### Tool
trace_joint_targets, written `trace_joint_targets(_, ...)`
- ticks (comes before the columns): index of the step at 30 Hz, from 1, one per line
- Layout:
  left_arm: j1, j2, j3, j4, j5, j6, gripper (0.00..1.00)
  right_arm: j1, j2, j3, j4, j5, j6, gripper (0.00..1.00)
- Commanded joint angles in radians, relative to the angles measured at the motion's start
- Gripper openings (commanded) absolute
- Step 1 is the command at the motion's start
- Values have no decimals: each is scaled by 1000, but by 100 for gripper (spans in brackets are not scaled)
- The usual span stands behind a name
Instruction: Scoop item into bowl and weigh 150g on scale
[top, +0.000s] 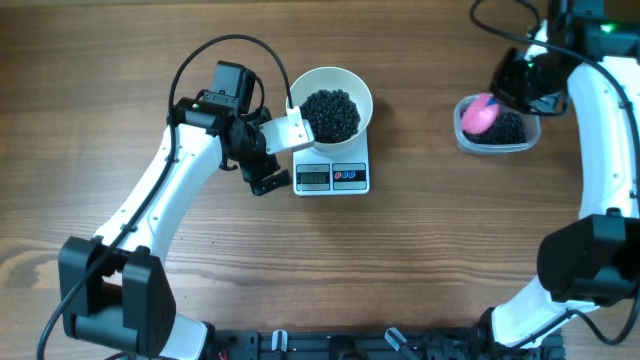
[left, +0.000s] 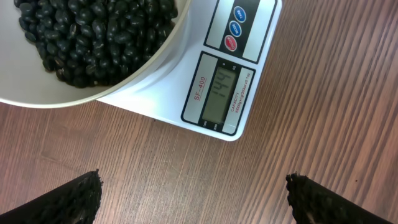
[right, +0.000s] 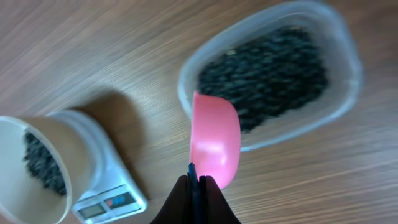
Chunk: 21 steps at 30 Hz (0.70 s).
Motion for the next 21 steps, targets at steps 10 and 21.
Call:
trace_joint_targets(10, 0, 4, 5, -1, 23, 16, 100, -2, 34, -14, 75, 187, -124, 4)
trace_joint_targets(21, 0, 4, 5, -1, 23, 16, 100, 10, 90, -180, 291, -29, -71, 4)
